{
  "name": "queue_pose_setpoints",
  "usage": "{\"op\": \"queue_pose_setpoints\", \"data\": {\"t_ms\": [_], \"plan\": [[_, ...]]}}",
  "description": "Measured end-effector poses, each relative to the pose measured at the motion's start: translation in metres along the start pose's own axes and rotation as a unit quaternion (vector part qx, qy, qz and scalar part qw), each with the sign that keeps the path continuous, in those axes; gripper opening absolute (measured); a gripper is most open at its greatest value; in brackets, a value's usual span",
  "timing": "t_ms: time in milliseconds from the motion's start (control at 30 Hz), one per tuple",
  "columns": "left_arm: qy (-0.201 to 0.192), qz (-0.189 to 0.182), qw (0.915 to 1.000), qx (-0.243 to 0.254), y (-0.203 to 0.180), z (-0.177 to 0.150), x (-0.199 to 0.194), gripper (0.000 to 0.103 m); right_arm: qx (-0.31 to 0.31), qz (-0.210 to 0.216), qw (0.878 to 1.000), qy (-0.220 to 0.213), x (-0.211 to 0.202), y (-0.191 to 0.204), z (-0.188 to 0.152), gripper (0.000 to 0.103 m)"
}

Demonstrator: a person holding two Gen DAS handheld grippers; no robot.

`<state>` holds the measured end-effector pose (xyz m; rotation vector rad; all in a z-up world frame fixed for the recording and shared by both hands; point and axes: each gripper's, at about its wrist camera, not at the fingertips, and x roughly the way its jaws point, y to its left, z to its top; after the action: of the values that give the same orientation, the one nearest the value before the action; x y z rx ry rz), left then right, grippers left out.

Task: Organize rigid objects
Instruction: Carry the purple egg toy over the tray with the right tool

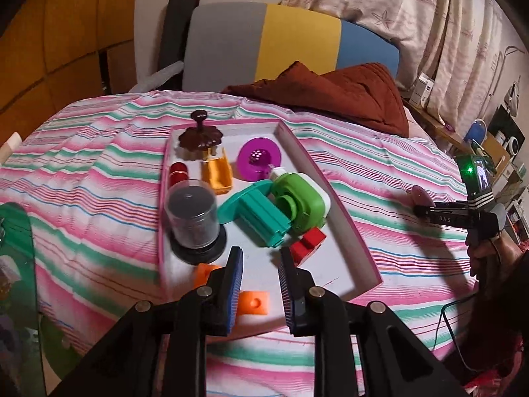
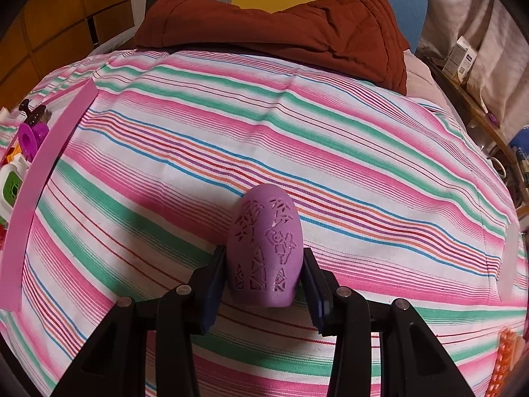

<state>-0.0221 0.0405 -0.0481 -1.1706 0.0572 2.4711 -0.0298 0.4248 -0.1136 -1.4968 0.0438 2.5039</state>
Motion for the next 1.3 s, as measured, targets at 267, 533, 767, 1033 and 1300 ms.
{"op": "queue_pose_setpoints", "data": {"t_ms": [267,533,767,1033,1300], "plan": [[-0.004,0.02,0.9995,-0.022,0.014,0.002,-0.008,0.022,-0.01,0.037,0.999,0.004,-0.008,0.017,0.003,0.044],[-0.007,0.026,0.9993,-0.026,0.017,0.001,-0.012,0.022,-0.067,0.089,0.993,-0.032,-0.041,0.076,0.008,0.044],[-0.005,0.026,0.9992,-0.03,0.022,-0.002,-0.012,0.022,-0.108,0.141,0.982,-0.06,-0.069,0.125,0.003,0.044],[-0.007,0.029,0.9987,-0.041,0.03,-0.005,-0.014,0.022,-0.186,0.223,0.953,-0.091,-0.105,0.188,-0.002,0.044],[-0.019,0.047,0.9962,-0.071,0.055,-0.008,-0.024,0.022,-0.305,0.291,0.905,-0.059,-0.111,0.262,-0.008,0.044]]}}
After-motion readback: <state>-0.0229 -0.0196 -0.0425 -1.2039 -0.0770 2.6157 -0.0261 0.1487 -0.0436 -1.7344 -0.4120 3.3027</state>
